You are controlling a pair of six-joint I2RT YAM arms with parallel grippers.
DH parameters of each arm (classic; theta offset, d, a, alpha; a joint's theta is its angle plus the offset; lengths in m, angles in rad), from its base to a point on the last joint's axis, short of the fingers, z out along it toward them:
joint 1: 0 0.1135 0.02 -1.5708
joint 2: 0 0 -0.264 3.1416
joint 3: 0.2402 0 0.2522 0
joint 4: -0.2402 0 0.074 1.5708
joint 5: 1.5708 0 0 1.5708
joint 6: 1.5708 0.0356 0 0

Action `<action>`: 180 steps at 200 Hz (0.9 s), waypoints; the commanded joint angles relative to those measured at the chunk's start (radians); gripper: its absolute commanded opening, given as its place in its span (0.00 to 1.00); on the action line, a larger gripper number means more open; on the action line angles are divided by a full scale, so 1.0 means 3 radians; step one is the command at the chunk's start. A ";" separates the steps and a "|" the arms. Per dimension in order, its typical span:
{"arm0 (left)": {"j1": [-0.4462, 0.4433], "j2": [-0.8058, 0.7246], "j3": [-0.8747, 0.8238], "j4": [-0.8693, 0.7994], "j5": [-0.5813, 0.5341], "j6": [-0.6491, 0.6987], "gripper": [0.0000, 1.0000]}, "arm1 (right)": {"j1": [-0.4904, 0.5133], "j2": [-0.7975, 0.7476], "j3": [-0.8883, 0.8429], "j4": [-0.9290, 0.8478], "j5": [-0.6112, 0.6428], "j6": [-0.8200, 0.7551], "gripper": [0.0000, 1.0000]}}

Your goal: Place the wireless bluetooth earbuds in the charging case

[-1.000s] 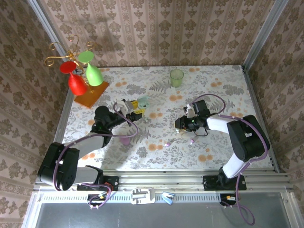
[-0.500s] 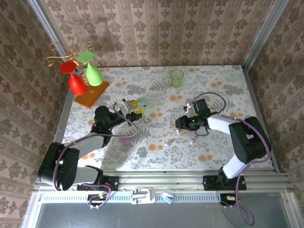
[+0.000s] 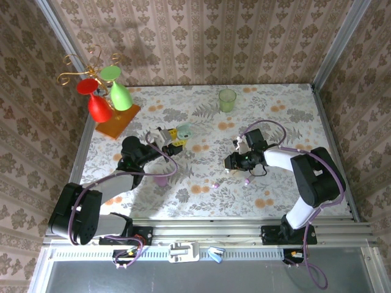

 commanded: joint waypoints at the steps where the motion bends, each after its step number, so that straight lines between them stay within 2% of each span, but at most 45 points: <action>1: -0.0017 -0.0041 -0.0039 0.0126 -0.0002 0.0049 0.22 | 0.0014 0.0070 -0.0031 -0.0048 -0.0052 -0.0080 0.35; 180: -0.0024 -0.0022 -0.0026 0.0123 -0.0014 0.0059 0.22 | 0.0070 -0.0004 -0.0194 0.0140 -0.0389 -0.0072 0.31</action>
